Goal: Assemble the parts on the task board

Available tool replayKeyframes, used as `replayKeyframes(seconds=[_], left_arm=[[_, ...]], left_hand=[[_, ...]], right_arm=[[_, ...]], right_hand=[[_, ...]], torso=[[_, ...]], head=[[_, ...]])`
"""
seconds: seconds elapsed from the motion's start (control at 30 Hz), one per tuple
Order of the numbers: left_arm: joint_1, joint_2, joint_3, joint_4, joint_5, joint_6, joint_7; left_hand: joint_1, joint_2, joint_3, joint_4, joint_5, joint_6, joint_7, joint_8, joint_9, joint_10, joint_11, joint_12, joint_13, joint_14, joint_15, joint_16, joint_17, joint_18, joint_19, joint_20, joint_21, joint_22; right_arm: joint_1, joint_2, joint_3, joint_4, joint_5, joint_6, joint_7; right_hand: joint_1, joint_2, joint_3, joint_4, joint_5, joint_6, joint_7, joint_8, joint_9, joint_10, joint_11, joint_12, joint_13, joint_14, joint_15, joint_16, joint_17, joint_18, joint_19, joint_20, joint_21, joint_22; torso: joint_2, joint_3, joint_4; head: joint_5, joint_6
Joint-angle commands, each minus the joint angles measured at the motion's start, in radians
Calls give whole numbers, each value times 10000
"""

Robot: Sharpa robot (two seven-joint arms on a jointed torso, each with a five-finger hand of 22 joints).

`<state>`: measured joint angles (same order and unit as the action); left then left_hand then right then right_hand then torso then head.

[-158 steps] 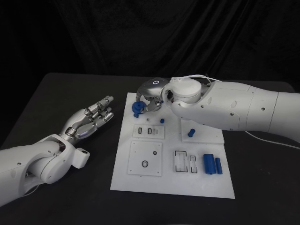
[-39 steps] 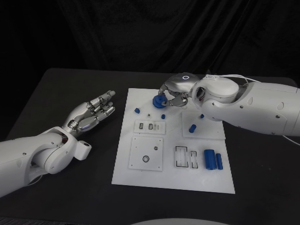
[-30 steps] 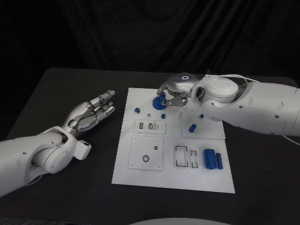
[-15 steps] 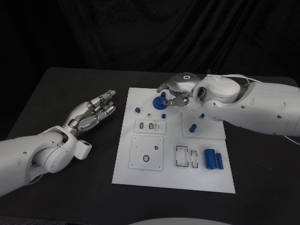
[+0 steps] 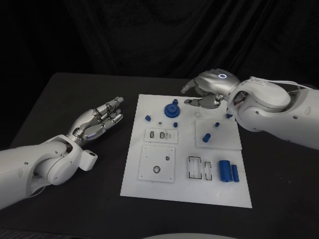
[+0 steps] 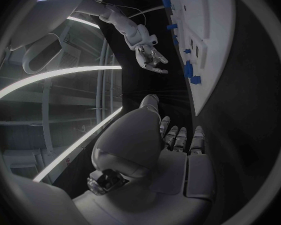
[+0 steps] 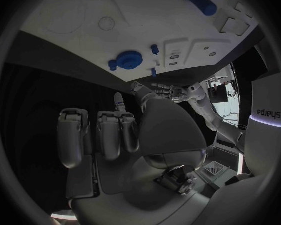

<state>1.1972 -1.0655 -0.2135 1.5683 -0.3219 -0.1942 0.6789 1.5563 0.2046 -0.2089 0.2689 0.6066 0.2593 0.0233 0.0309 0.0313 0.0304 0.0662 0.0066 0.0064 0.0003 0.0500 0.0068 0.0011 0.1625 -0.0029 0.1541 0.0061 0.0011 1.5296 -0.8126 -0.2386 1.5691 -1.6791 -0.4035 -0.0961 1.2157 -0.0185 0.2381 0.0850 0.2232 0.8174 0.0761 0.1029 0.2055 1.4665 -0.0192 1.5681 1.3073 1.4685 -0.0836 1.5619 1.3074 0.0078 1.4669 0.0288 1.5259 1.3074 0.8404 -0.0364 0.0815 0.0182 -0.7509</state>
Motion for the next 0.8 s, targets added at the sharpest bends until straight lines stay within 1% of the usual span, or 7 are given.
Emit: replayKeyframes(seconds=[0.03,0.17,0.37,0.4,0.53,0.7,0.8], left_arm=[[20,17,6,34,22,19,1595],[20,34,5,38,22,15,1590],[20,101,5,25,22,33,1587],[19,137,5,8,22,43,1588],[19,301,6,-75,22,104,1593],[19,390,7,-117,22,135,1606],[19,421,7,-148,22,156,1612]], left_hand=[[109,17,55,-7,60,0,30,10,10,4,65,6,10,-3,91,-68,-11,97,33,66,-57,-6],[115,16,61,-14,72,7,33,13,11,10,62,8,12,-3,91,-68,-11,97,35,71,-55,-5],[115,16,61,-14,72,7,33,13,11,10,62,8,12,-3,91,-68,-11,97,35,71,-55,-5],[115,16,61,-14,72,7,33,13,11,10,62,8,12,-3,91,-68,-11,97,35,71,-55,-5],[130,14,76,-33,87,13,40,15,13,21,67,10,14,-3,105,-68,-11,98,33,83,-57,-6],[138,13,84,-42,90,9,44,15,12,20,70,10,14,-3,112,-68,-11,97,34,87,-56,-6],[138,13,84,-42,90,9,44,15,12,20,70,10,14,-3,112,-68,-11,97,34,87,-56,-6]], right_arm=[[93,-527,-8,544,-50,-489,-235],[180,-1619,-59,1211,-26,111,-543],[126,-2547,-86,1345,498,622,-673],[97,-2669,-87,1342,550,643,-698],[-69,-3072,-94,1215,683,547,-741],[-294,-3297,-99,999,724,411,-739],[-398,-3377,-102,908,734,372,-755]], right_hand=[[-102,19,-12,51,-56,68,1,31,9,1043,38,27,2635,986,72,-22,2479,30,841,60,60,2490],[-128,-22,-67,104,-174,139,-4,24,16,1043,35,27,2635,986,71,-22,2478,13,873,63,122,2514],[-119,-74,-141,182,-448,130,-44,-42,4,1043,16,27,2635,984,62,-30,2467,9,882,61,139,2520],[-140,-95,-181,234,-562,82,-56,-86,-9,1043,1,27,2635,983,51,-31,2464,9,881,56,138,2520],[-62,-134,-205,243,-604,152,-79,-77,4,1043,-18,27,2635,983,34,-32,2463,11,879,43,132,2518],[-38,-148,-210,242,-588,172,-82,-73,8,1043,-22,27,2635,980,30,-42,2449,10,880,39,136,2519],[-28,-180,-230,250,-597,175,-82,-79,8,1043,-24,27,2635,976,26,-53,2434,12,876,35,127,2516]], torso=[[-15,12,-22],[-39,20,-48],[-34,3,-43],[-43,4,-50],[-43,-3,-37],[-30,8,-86],[-11,-7,-56]], head=[[26,-4],[32,0],[-14,-11],[-33,-25],[-141,-12],[-82,-72],[-111,-73]])
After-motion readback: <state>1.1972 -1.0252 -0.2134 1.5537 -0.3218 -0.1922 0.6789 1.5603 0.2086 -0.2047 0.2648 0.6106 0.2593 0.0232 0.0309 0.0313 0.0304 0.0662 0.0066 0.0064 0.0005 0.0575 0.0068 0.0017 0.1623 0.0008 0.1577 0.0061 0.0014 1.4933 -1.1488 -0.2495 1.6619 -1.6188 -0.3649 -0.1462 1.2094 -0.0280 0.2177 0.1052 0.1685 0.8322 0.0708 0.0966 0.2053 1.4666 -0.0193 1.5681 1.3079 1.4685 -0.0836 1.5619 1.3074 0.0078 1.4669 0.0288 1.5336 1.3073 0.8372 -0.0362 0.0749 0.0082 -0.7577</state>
